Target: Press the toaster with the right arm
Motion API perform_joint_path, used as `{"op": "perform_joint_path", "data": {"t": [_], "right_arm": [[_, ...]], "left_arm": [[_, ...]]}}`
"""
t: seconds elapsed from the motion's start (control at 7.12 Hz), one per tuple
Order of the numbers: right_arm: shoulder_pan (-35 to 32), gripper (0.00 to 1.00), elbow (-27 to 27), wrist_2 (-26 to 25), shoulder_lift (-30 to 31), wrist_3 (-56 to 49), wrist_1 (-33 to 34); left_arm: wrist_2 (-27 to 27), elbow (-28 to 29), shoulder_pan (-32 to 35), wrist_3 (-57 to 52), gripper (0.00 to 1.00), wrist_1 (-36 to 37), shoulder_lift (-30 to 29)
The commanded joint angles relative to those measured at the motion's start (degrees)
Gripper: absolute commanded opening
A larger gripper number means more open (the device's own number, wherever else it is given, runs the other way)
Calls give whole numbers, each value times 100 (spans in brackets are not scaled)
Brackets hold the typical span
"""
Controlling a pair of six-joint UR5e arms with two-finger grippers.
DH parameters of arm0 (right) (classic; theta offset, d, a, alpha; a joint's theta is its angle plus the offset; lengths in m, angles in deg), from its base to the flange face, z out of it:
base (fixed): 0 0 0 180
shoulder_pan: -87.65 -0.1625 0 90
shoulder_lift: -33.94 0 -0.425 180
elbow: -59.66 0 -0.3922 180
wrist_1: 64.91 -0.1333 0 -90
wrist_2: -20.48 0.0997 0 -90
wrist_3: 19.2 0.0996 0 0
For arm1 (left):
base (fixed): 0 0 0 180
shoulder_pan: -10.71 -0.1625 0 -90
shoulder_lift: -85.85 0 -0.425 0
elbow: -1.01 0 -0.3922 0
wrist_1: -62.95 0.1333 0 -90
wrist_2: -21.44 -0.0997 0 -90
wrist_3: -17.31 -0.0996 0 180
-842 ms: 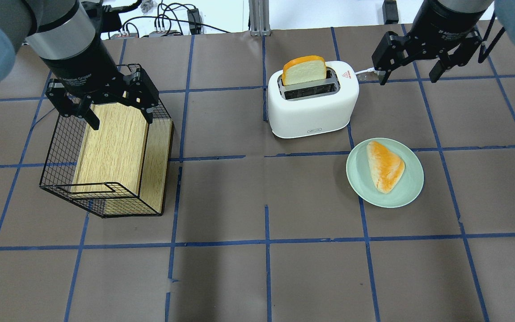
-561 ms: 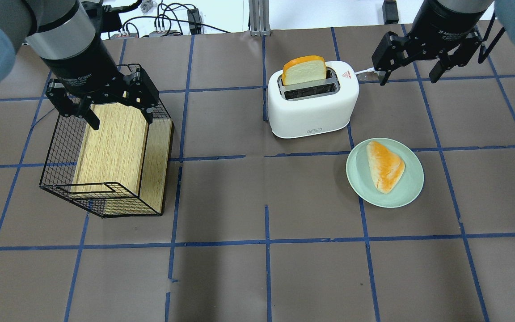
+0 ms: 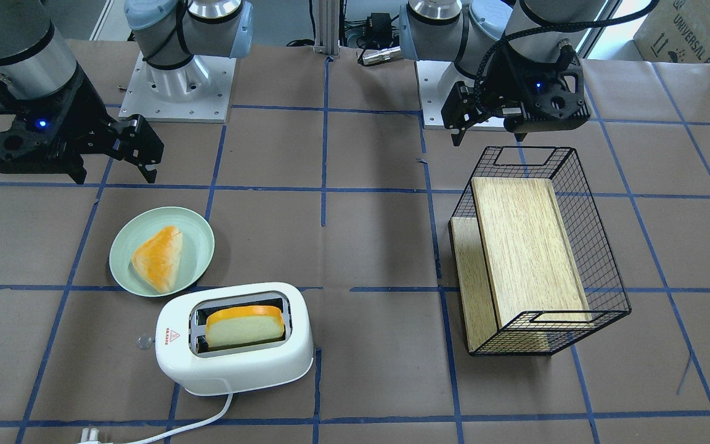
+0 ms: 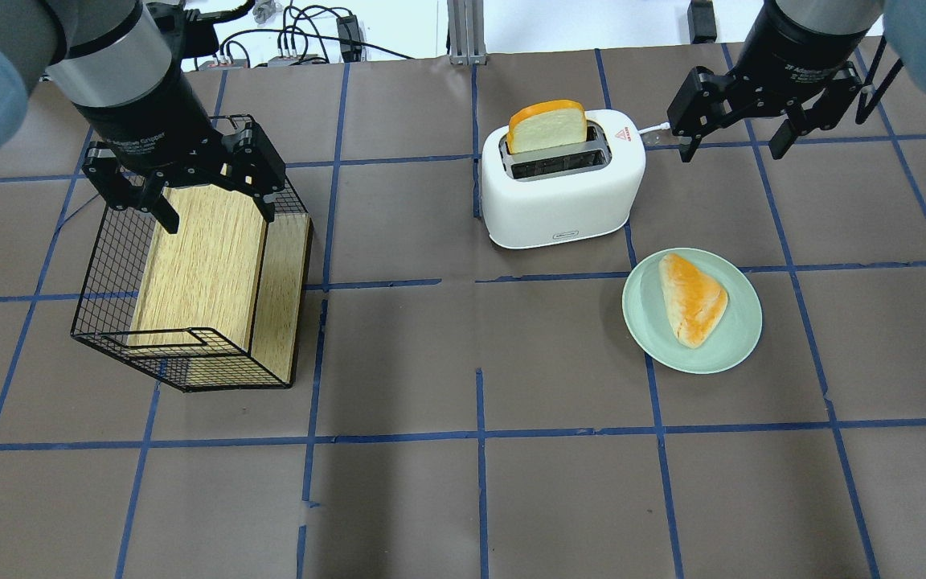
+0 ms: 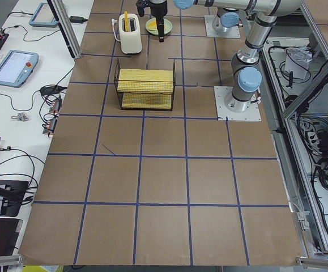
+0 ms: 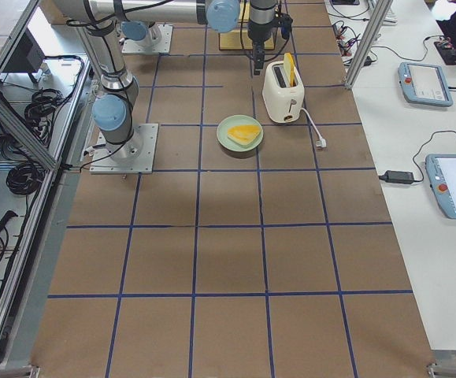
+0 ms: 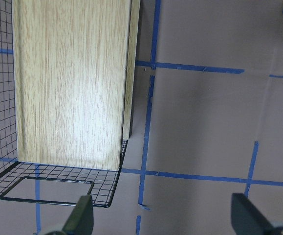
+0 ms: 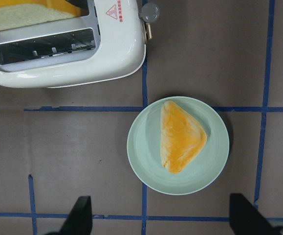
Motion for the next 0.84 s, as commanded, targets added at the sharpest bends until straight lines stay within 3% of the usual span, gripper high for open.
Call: {"op": "perform_joint_path", "data": {"t": [0.0, 0.14, 0.28, 0.7], "right_arm": [[97, 71, -144, 138, -293, -379, 191], [333, 21, -319, 348, -470, -817, 202], [623, 4, -469, 733, -611, -943, 150], [968, 4, -1179, 1728, -1373, -1331, 140]], "left_arm": [[0, 0, 0, 0, 100, -6, 0], [0, 0, 0, 0, 100, -6, 0], [0, 0, 0, 0, 100, 3, 0], [0, 0, 0, 0, 100, 3, 0]]}}
